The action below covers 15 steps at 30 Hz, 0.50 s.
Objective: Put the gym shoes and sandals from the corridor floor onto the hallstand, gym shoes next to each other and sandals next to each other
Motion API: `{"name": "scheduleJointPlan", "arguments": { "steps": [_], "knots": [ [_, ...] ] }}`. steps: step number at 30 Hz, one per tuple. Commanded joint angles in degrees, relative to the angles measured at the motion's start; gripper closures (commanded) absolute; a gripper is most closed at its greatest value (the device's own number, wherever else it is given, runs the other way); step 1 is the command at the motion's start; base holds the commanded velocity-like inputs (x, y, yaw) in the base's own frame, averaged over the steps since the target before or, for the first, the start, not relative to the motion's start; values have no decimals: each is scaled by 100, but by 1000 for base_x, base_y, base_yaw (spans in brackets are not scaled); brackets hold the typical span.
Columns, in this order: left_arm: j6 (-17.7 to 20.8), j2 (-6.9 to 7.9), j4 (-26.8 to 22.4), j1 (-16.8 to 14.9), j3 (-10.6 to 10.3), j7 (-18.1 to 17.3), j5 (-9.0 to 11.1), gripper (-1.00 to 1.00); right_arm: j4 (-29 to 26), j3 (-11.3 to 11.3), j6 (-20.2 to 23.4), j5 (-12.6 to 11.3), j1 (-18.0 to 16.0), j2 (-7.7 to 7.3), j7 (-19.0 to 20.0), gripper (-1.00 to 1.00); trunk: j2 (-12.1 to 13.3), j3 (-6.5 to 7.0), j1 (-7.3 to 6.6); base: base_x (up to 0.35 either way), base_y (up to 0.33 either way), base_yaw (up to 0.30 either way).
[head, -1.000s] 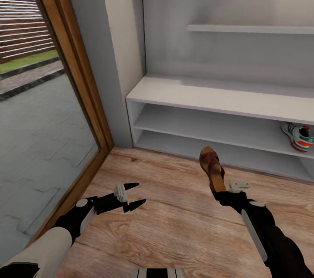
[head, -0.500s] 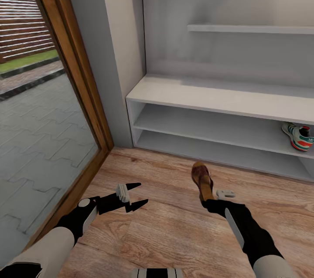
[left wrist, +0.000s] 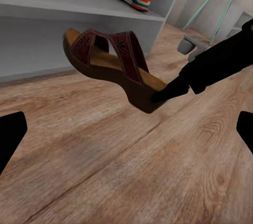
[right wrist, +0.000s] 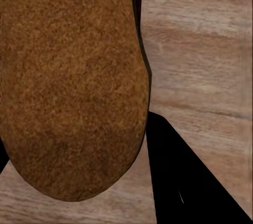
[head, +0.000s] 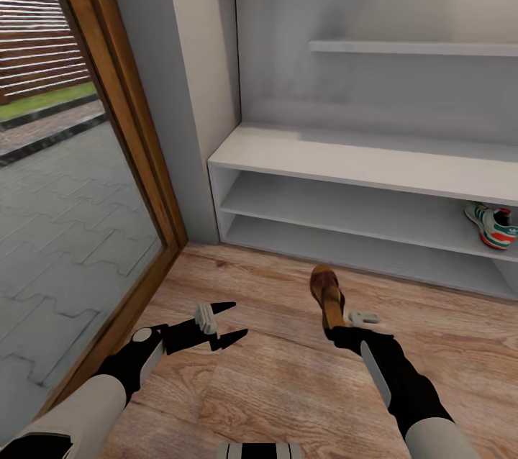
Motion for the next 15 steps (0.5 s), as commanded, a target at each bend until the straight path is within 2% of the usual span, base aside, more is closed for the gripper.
{"name": "scheduleJointPlan", "arguments": {
  "steps": [1,4,12,15],
  "knots": [
    [-18,7,5,-4,-44,-3,56,-100,-9,-7,30,-89,-2,1,-69,100,-2,-4,-1,0,0,0],
    [-18,0,5,-4,-44,-3,56,-100,-2,-20,29,-86,-2,1,-206,100,-2,-4,-1,0,0,0],
    [-18,-2,8,-4,-44,-9,56,-100,-17,-32,20,-89,-2,2,-252,100,-2,-4,-1,0,0,0],
    [-18,-2,12,-4,-44,-11,56,-100,-12,-33,-179,-89,-2,7,-257,100,-2,-4,-1,0,0,0]
  ]
}}
